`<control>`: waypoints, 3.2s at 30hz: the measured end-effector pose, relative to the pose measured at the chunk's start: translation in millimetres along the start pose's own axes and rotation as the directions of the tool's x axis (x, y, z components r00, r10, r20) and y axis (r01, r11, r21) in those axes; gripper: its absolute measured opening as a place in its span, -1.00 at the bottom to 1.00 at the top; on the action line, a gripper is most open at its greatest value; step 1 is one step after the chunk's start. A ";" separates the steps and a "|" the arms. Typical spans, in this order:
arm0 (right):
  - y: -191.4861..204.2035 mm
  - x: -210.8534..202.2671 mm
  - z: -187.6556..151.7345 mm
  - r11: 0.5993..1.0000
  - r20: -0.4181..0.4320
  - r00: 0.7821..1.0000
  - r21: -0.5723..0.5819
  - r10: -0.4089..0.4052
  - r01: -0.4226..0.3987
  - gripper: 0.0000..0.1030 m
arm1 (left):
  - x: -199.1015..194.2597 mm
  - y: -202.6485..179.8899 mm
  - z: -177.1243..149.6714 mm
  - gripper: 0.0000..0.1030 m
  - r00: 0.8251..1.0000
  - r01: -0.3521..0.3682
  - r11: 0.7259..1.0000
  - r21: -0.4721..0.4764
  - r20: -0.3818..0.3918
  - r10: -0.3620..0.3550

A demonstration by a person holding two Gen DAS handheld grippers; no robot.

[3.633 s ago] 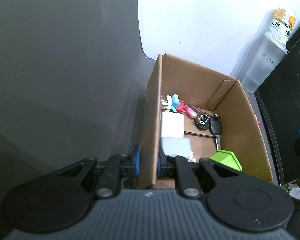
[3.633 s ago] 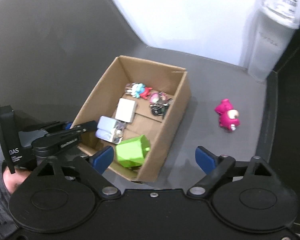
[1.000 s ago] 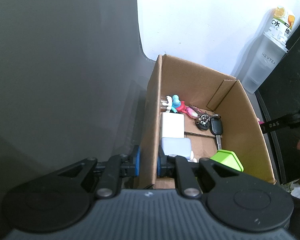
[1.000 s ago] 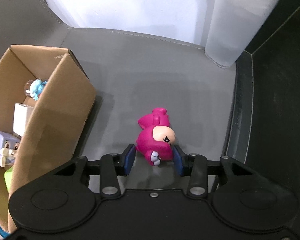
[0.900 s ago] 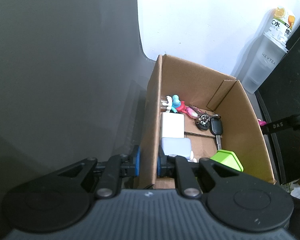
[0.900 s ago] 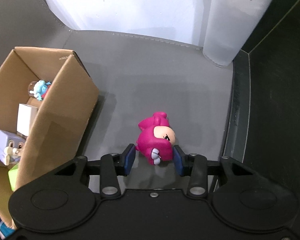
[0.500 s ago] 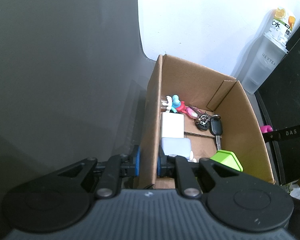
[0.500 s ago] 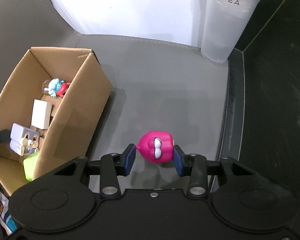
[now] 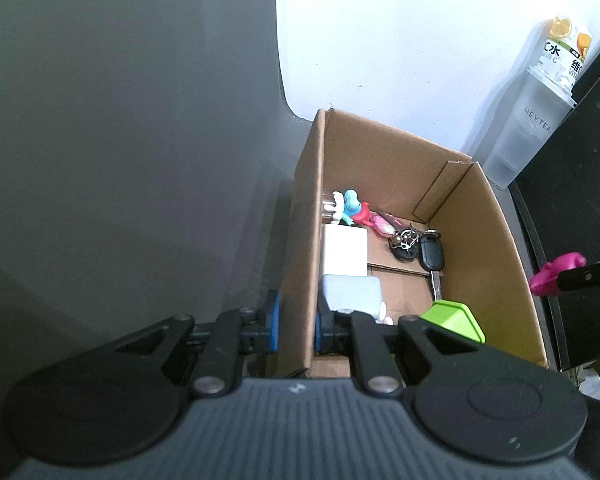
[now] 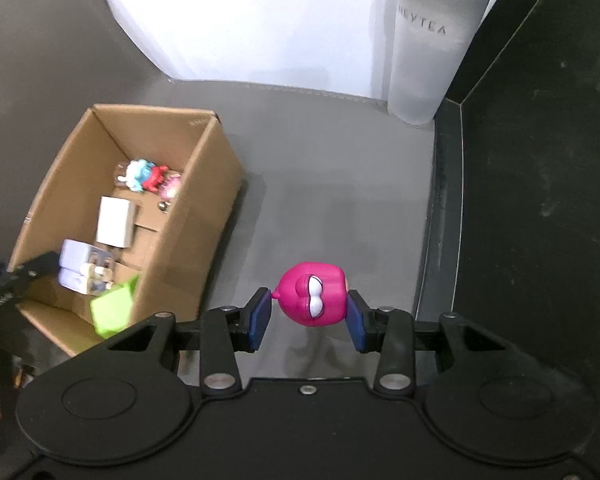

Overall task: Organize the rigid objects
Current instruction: 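Lift the magenta plush toy with the right gripper and carry it over the box, then lower the magenta plush toy into the box and open the right gripper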

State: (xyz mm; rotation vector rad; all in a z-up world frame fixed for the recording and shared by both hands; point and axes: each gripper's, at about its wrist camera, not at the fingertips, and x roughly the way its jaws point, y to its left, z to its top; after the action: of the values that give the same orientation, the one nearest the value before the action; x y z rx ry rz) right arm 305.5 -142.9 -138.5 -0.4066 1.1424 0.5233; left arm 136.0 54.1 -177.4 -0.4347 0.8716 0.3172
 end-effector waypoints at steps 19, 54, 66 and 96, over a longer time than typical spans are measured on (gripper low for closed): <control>32.8 -62.8 14.8 0.990 0.051 0.999 -0.137 -0.008 0.015 -0.22 | -0.5 -0.7 -0.1 -0.72 1.000 0.001 1.000 -0.001 -0.001 -0.001; 135.8 -3.2 50.9 0.957 -0.041 0.996 -0.275 0.084 -0.092 -0.22 | -1.7 -2.6 -1.6 -0.72 1.000 0.002 1.000 -0.001 -0.002 -0.002; 152.5 31.2 54.2 0.942 -0.127 0.991 -0.328 0.037 -0.077 -0.21 | -2.2 -4.3 -3.4 -0.72 1.000 0.002 1.000 -0.002 -0.003 -0.002; 154.3 65.8 59.7 0.920 -0.176 0.983 -0.391 -0.056 -0.017 0.01 | -2.0 -3.4 -2.4 -0.71 1.000 0.005 1.000 -0.007 -0.005 -0.005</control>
State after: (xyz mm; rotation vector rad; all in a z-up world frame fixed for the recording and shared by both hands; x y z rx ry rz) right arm 280.9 27.4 -184.1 -0.8274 1.2094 0.7113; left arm 134.7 49.8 -176.4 -0.4445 0.8746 0.3147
